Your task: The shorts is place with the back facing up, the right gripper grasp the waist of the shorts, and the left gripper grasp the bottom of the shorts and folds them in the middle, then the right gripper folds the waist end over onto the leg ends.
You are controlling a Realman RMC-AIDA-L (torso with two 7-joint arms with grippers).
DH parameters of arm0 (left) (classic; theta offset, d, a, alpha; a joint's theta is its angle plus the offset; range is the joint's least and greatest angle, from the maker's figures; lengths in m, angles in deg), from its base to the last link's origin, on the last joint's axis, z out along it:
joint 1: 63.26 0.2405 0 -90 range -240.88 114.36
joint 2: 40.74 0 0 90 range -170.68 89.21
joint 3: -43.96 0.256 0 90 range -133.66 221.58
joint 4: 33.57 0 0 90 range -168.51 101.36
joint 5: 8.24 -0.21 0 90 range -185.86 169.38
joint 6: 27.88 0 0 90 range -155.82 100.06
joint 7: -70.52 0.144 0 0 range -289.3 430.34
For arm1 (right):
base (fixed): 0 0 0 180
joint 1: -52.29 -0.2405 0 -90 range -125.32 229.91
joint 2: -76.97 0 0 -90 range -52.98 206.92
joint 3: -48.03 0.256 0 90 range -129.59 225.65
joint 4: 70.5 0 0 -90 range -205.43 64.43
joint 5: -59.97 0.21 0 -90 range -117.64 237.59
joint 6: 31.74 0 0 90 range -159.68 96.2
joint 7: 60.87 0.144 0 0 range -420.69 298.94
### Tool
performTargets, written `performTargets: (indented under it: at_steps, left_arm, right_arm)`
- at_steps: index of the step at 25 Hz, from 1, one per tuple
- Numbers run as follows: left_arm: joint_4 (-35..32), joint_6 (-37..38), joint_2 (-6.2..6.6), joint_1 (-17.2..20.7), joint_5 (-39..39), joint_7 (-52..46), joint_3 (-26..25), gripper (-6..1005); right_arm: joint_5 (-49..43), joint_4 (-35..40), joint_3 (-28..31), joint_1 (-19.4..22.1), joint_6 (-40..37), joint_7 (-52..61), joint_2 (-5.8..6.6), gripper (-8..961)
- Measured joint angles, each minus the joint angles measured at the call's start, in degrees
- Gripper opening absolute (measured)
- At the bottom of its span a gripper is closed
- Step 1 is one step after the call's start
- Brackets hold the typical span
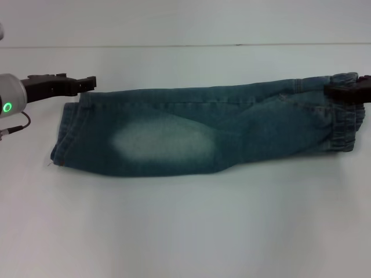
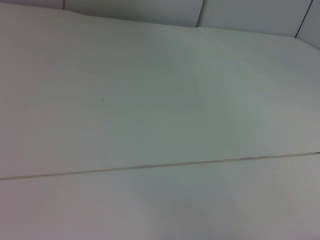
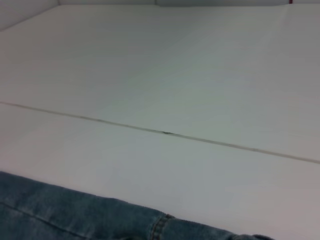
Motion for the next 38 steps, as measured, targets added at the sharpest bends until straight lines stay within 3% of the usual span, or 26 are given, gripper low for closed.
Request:
performTargets:
  at_steps: [5, 8, 14, 38]
  left_arm:
    - [0.1, -0.4, -0.09, 0.0, 0.0, -0.6, 2.0, 860]
    - [-0.3, 0.2, -0.09, 0.0, 0.0, -2.1, 6.0, 857]
    - [-0.6, 0.5, -0.08, 0.0, 0.1, -3.1, 8.5, 852]
    - [-1.2, 3.0, -0.06, -0.1, 0.5, -3.7, 8.8, 857]
  right_arm:
    - [-0.6, 0.3, -0.5, 0.2, -0.1, 2.1, -0.03, 686]
    - [-0.8, 0.5, -0.6, 0.3, -0.2, 4.0, 0.03, 693]
    - [-0.9, 1.0, -0.6, 0.7, -1.0, 6.3, 0.15, 706]
    - [-0.1, 6.4, 2.4, 6.4, -6.4, 7.4, -1.10, 758]
